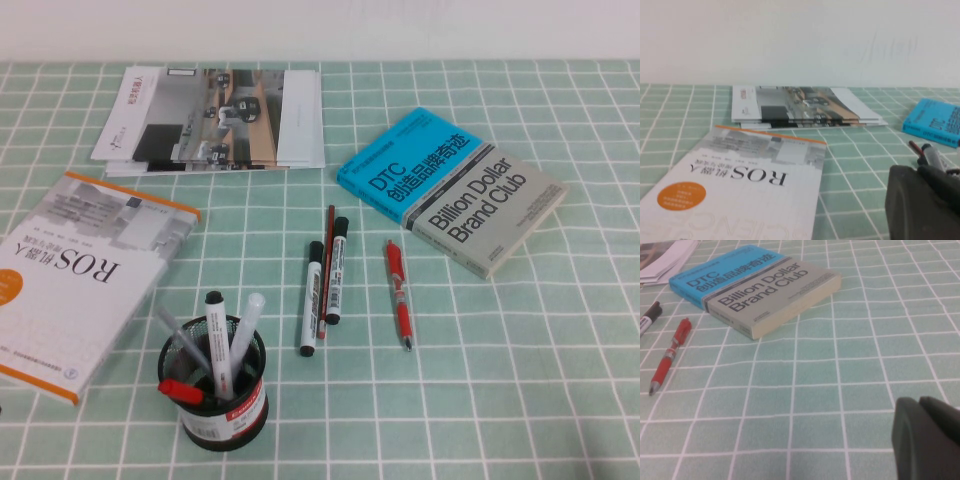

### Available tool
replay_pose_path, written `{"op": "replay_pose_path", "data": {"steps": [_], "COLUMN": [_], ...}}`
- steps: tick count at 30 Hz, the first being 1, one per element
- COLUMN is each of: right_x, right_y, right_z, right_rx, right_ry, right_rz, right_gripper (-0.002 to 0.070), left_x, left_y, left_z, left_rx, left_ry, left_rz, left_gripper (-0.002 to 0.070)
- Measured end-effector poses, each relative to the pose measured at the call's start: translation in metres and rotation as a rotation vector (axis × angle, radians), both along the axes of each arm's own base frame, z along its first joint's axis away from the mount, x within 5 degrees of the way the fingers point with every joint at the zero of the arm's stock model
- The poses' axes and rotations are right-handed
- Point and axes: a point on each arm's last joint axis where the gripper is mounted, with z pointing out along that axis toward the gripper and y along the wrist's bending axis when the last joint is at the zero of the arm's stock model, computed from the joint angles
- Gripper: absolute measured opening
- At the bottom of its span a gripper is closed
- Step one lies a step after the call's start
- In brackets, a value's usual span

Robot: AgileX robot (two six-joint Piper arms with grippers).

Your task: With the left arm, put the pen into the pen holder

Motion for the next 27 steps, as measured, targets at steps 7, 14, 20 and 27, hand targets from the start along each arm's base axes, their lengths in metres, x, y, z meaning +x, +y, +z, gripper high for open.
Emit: {"op": "replay_pose_path", "data": {"steps": [7,14,20,27], "right_x": [0.0,0.0,0.0,0.0], "right_y": [0.0,0.0,0.0,0.0], "right_z": [0.0,0.0,0.0,0.0], "right_rx": [0.0,0.0,0.0,0.0], "right_ry": [0.0,0.0,0.0,0.0], "right_rz": [0.0,0.0,0.0,0.0], "right_gripper": [-0.002,-0.002,-0.002,-0.002], "left_x": [0.0,-0.003,-0.004,-0.004], "left_y": [0.0,0.001,0.001,0.002], "left_z": [-0.01,-0.025,-0.026,-0.026], "left_rx": [0.025,0.07,0.075,0.076], "left_ry": [0.095,0.265,0.284,0.286], "left_rz": [0.002,0.004,0.005,0.005], "left_gripper": [-0.0003,-0.0003,-0.0003,-0.0003]}}
